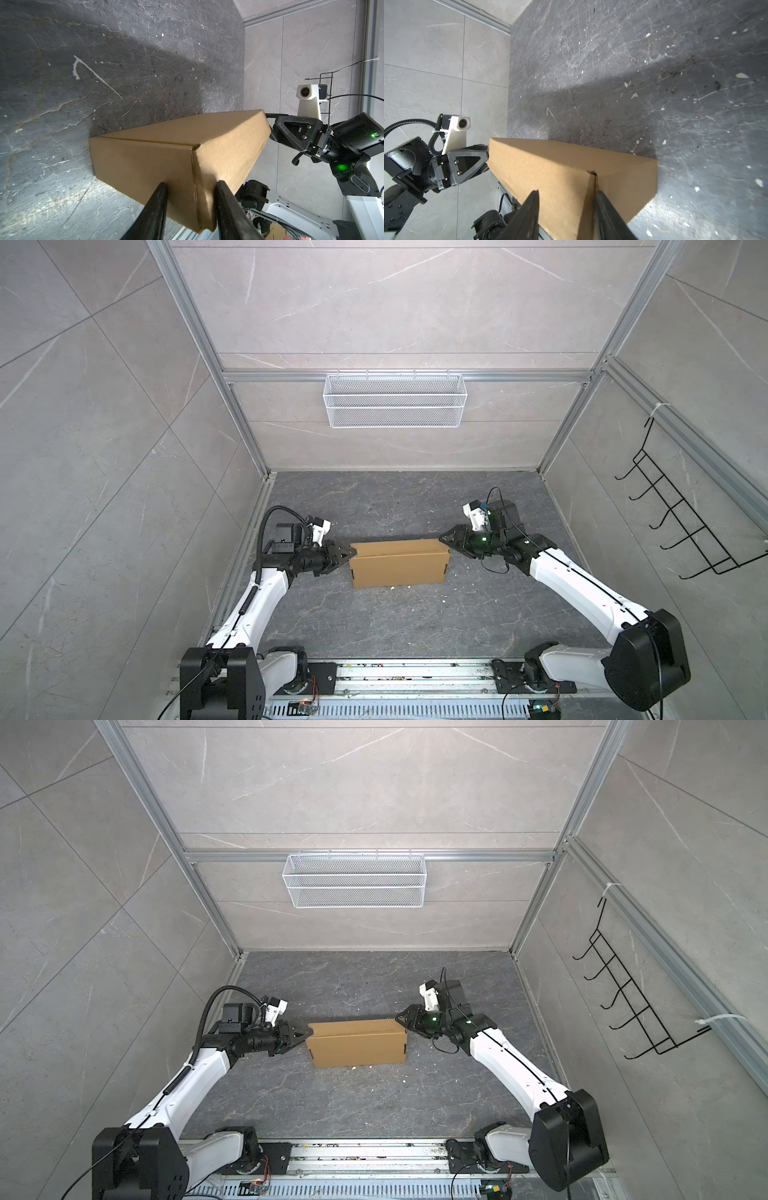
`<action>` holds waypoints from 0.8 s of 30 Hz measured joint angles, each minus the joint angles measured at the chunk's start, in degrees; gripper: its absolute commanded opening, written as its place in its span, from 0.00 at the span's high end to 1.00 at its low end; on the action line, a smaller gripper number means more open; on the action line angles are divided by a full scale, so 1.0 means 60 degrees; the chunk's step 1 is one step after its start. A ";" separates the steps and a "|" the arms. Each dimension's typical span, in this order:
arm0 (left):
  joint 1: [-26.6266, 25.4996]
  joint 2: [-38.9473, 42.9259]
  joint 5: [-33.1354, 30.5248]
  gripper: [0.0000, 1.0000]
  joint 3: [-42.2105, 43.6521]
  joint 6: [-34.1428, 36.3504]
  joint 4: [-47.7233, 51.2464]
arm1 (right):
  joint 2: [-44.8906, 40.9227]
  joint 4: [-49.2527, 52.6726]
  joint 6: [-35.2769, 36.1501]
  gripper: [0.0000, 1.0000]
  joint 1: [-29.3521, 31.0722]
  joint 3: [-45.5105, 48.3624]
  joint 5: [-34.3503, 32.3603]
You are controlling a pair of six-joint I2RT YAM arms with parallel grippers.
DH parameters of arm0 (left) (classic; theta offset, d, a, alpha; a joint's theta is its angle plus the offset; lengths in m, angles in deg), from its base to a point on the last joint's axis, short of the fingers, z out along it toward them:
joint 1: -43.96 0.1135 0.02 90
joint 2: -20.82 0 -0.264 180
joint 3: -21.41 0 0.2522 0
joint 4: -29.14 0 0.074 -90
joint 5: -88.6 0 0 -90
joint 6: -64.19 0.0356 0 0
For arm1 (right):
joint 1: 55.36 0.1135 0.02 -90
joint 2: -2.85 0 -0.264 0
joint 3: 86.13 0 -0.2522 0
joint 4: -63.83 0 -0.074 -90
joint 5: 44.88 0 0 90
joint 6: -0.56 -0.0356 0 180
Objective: Fold the paper box
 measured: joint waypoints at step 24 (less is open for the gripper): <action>-0.0062 -0.0007 0.0051 0.61 0.0040 0.0044 -0.0025 | -0.0080 0.2182 0.1060 0.48 -0.0896 -0.0157 0.0780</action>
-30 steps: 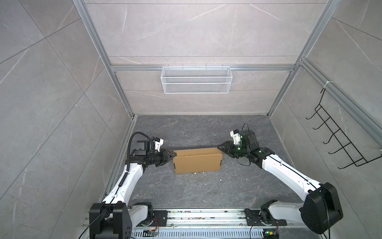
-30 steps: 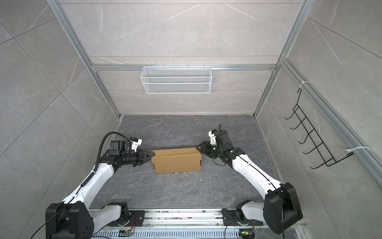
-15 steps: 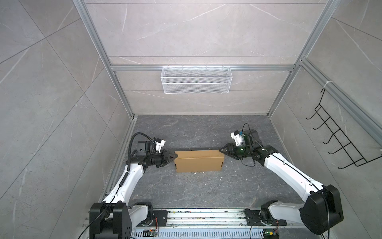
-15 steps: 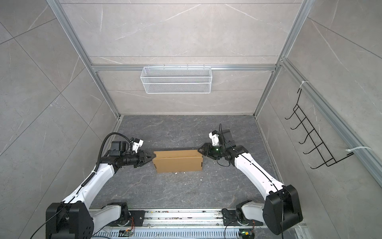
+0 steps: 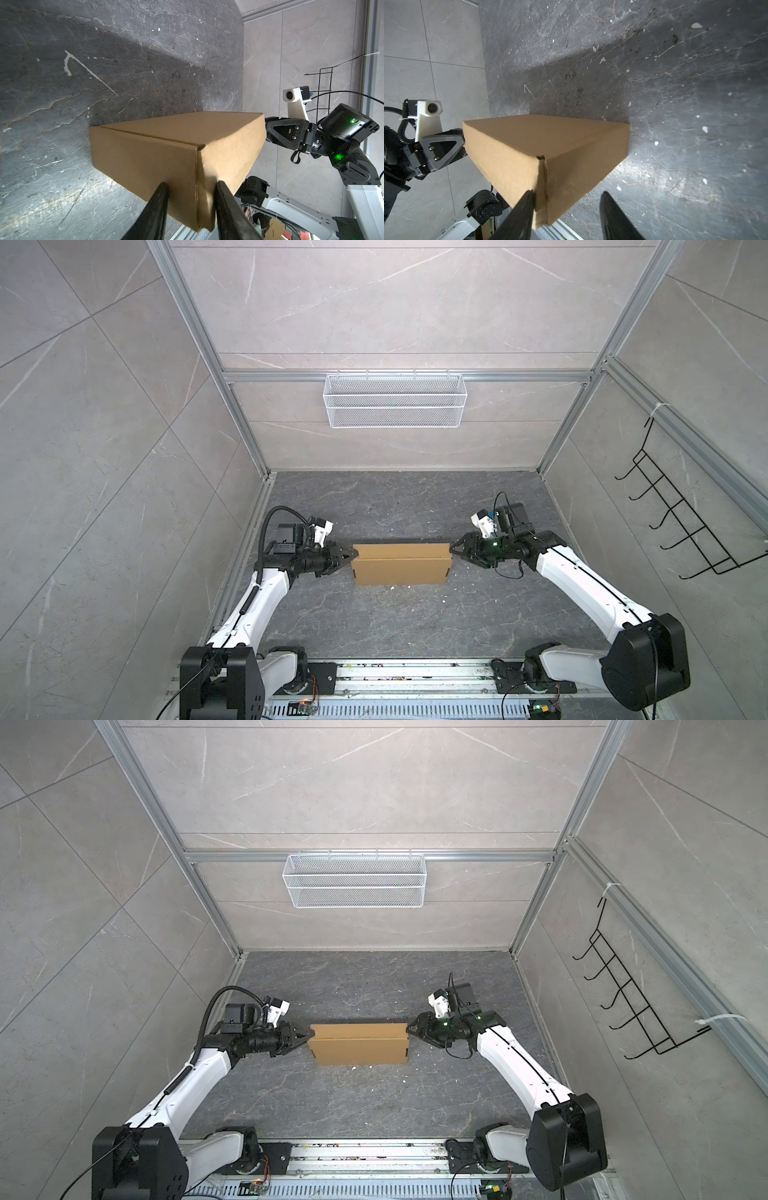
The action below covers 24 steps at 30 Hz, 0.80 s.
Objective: Fold the paper box
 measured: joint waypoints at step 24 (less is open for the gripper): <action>0.0000 -0.0036 0.0025 0.63 0.0000 0.0007 -0.0029 | 0.0295 -0.0619 0.0361 0.56 -0.0051 0.0200 0.0918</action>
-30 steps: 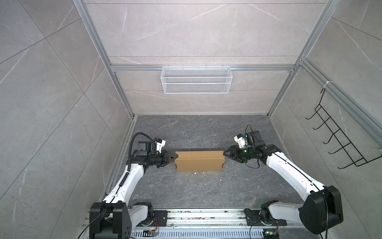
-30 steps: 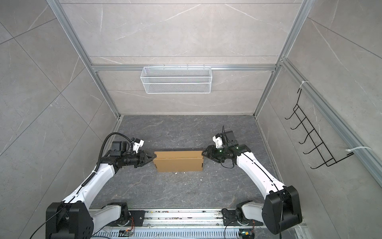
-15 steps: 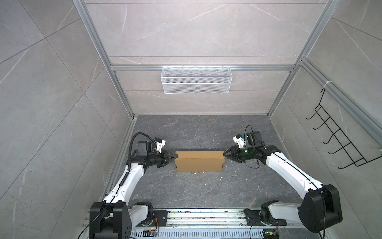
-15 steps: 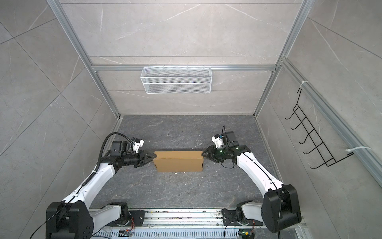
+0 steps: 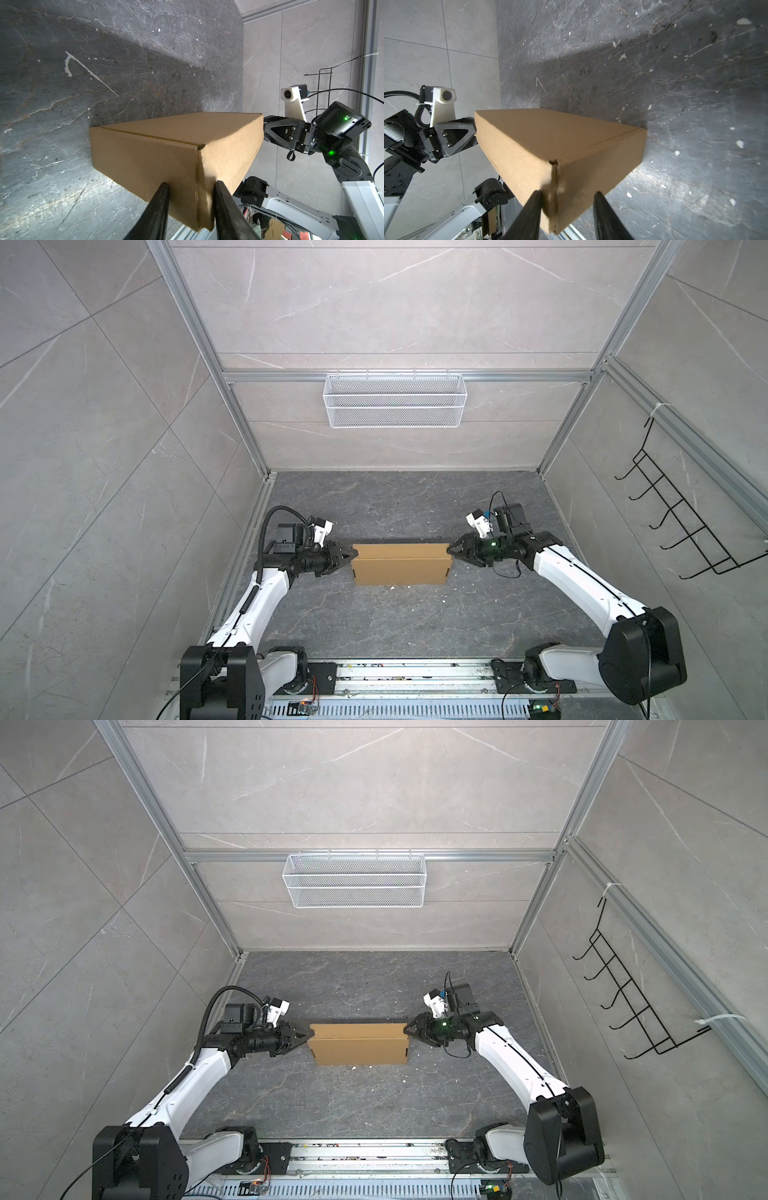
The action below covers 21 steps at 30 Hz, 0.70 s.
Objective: Fold the paper box
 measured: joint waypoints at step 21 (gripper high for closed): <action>0.0000 0.0066 -0.0164 0.50 -0.0076 -0.0055 0.0324 | 0.0095 -0.0138 0.0066 0.61 0.0018 0.0015 0.0302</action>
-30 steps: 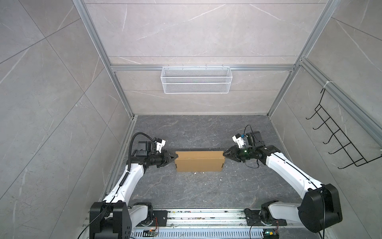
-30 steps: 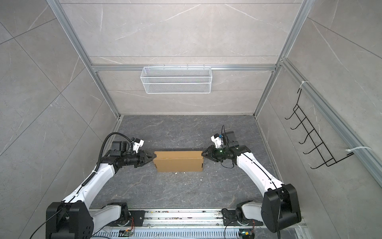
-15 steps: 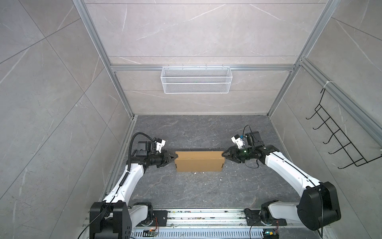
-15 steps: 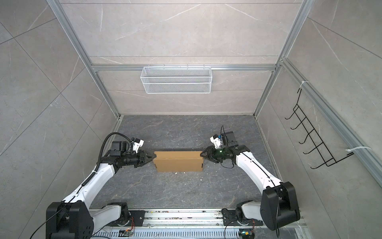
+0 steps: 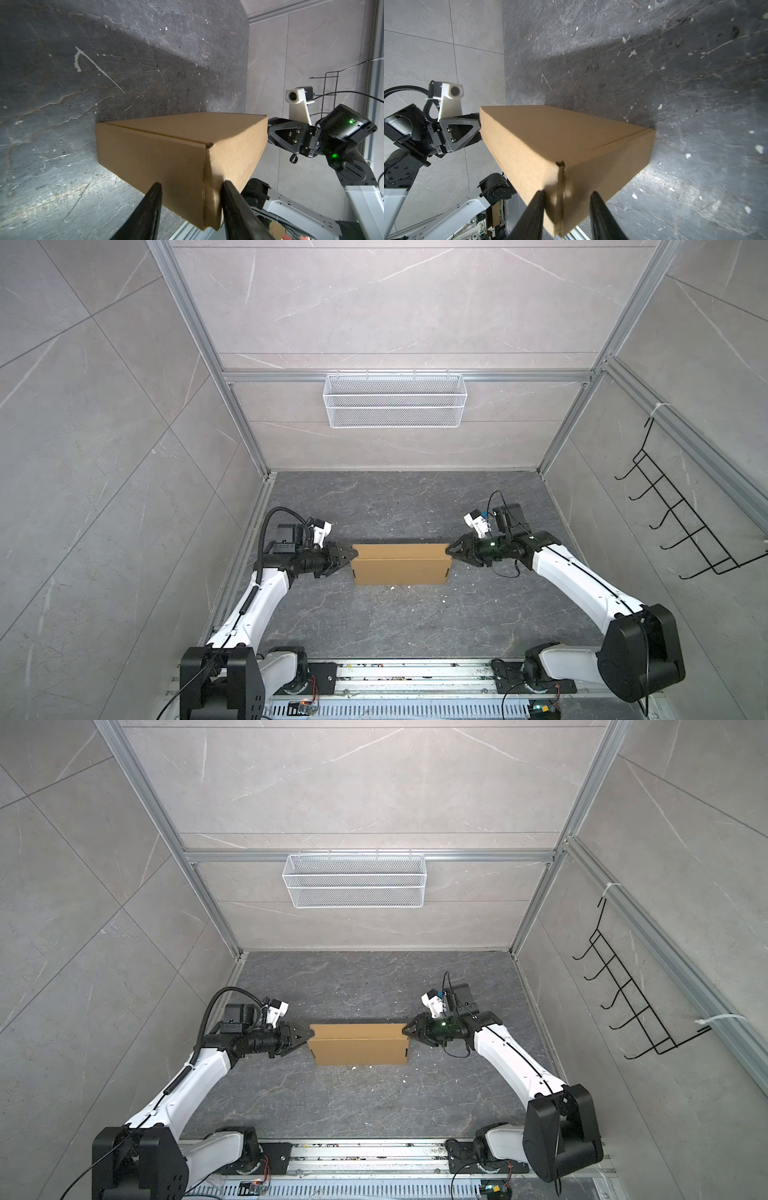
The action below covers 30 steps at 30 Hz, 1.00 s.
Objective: Fold the paper box
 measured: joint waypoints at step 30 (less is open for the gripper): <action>-0.0900 0.0091 -0.1311 0.64 -0.0404 0.0080 -0.0047 | -0.0011 -0.0219 -0.0022 0.69 0.0066 0.0036 -0.0091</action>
